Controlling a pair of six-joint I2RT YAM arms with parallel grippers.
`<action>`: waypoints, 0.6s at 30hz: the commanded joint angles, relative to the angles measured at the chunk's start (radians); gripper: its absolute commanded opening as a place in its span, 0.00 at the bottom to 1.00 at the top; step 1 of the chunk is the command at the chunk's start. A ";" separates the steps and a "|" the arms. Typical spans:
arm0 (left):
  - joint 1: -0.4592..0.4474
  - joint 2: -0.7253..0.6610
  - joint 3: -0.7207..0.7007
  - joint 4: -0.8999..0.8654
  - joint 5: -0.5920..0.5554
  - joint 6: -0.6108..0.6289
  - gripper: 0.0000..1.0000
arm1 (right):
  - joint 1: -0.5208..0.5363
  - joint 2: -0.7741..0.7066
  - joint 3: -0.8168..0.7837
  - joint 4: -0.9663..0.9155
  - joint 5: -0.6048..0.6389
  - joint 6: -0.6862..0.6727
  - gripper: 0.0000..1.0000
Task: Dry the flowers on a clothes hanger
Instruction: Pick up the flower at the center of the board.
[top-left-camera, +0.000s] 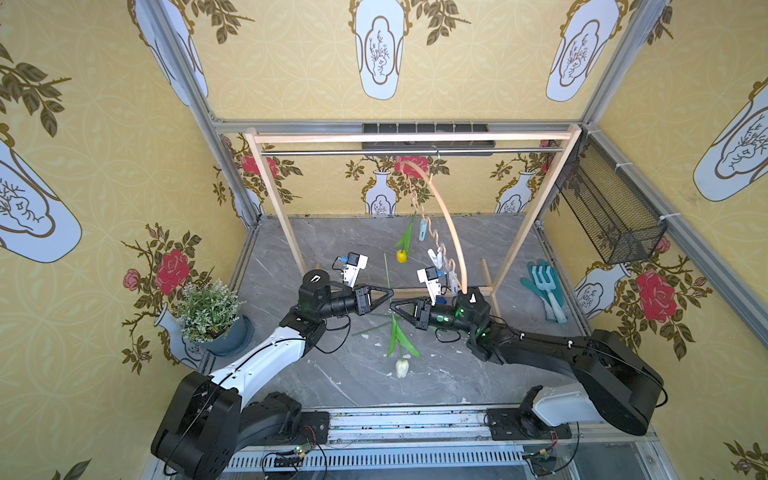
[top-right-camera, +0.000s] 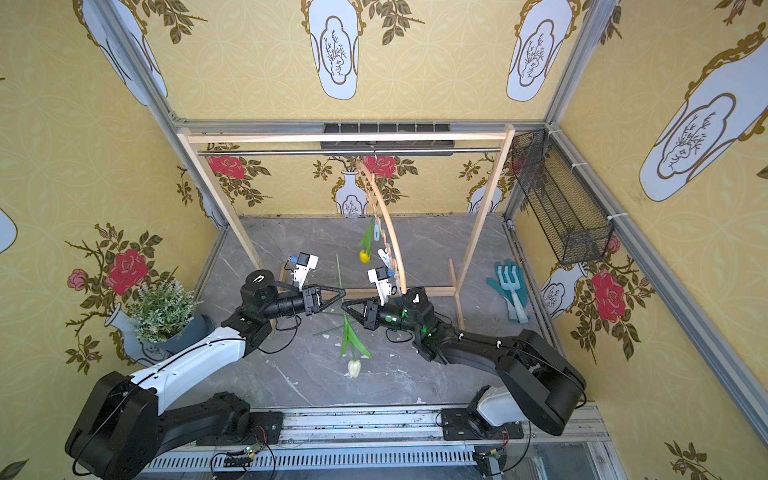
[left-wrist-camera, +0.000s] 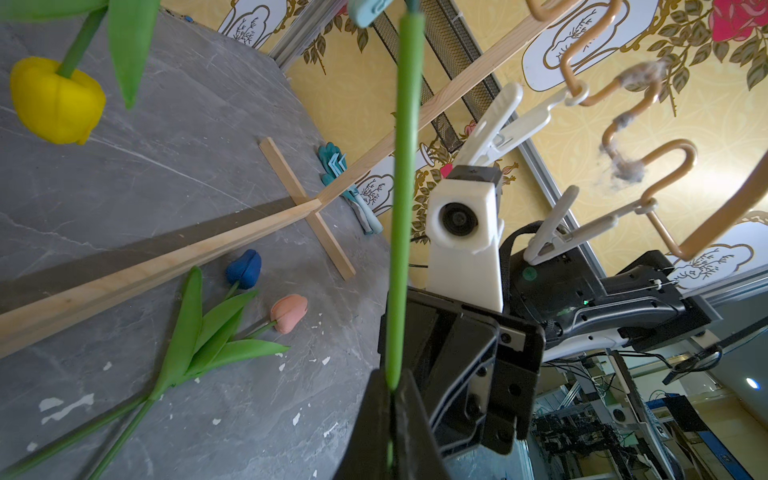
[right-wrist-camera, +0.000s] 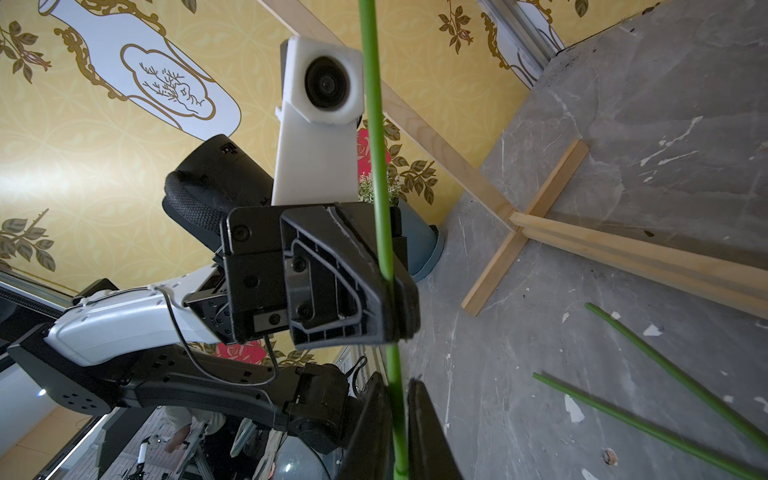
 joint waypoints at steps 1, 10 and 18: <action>0.001 -0.005 -0.007 0.032 0.003 0.004 0.00 | 0.005 0.003 0.009 -0.001 0.007 -0.012 0.08; 0.001 -0.007 -0.008 0.032 -0.003 0.004 0.00 | 0.015 0.011 0.009 -0.002 0.015 -0.012 0.08; 0.001 -0.006 -0.012 0.032 -0.019 0.001 0.00 | 0.017 0.018 0.011 0.006 0.018 -0.010 0.00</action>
